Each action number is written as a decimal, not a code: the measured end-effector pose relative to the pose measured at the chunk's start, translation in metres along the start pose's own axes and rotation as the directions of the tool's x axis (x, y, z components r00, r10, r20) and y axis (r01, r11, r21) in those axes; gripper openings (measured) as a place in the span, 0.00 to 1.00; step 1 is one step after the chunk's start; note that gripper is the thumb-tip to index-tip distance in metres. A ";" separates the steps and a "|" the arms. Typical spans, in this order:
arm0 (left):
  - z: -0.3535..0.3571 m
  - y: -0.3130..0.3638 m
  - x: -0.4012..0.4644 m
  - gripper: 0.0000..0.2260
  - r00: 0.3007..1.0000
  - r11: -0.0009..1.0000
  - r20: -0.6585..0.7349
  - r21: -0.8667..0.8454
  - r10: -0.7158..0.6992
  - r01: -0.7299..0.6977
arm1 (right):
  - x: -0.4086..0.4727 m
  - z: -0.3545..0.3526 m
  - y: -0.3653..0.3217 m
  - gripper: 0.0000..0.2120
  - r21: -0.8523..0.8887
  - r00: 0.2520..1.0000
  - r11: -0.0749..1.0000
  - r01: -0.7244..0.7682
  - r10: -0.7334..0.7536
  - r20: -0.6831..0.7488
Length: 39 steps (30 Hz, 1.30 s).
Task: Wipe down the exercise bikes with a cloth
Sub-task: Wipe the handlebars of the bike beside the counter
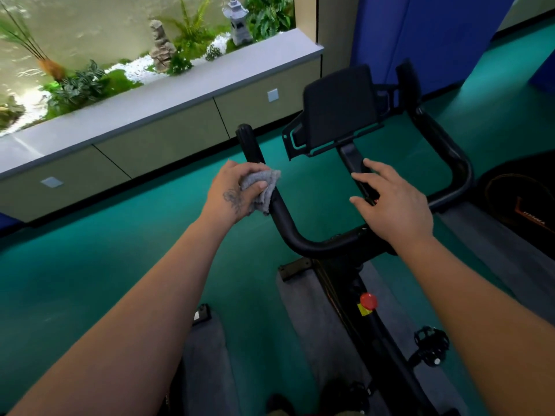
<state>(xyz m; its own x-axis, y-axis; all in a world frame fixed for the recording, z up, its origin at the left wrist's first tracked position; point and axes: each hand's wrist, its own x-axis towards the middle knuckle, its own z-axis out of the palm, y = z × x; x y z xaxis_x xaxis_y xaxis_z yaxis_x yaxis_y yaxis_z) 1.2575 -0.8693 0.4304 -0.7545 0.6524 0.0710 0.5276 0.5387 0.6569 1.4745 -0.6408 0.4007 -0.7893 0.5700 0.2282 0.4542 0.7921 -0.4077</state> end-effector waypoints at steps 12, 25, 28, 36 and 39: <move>0.007 0.015 -0.001 0.12 0.993 0.996 -0.081 0.038 -0.081 0.084 | 0.000 -0.002 0.000 0.25 -0.029 1.000 0.999 0.025 -0.025 0.005; 0.012 0.021 -0.026 0.12 0.994 0.994 -0.018 0.013 -0.111 0.111 | -0.001 -0.004 -0.003 0.26 -0.048 0.999 0.998 0.032 -0.030 0.022; 0.006 0.025 -0.013 0.12 0.990 0.991 -0.035 0.025 -0.134 0.135 | 0.000 -0.004 -0.003 0.25 -0.045 0.999 0.999 0.024 -0.023 0.022; 0.012 0.025 -0.034 0.13 0.993 0.993 0.030 0.037 -0.113 0.112 | -0.002 -0.007 -0.006 0.24 -0.027 1.000 1.000 0.015 -0.014 0.026; 0.014 0.024 -0.040 0.13 0.996 0.996 0.036 0.049 -0.081 0.079 | -0.001 -0.008 -0.007 0.24 -0.028 1.000 0.999 0.015 -0.014 0.028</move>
<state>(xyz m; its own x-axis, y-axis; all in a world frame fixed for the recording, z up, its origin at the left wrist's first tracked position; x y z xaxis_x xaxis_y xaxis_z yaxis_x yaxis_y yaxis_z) 1.3058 -0.8746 0.4325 -0.7802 0.6255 -0.0091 0.4848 0.6138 0.6231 1.4755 -0.6455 0.4099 -0.8066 0.5527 0.2094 0.4540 0.8063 -0.3793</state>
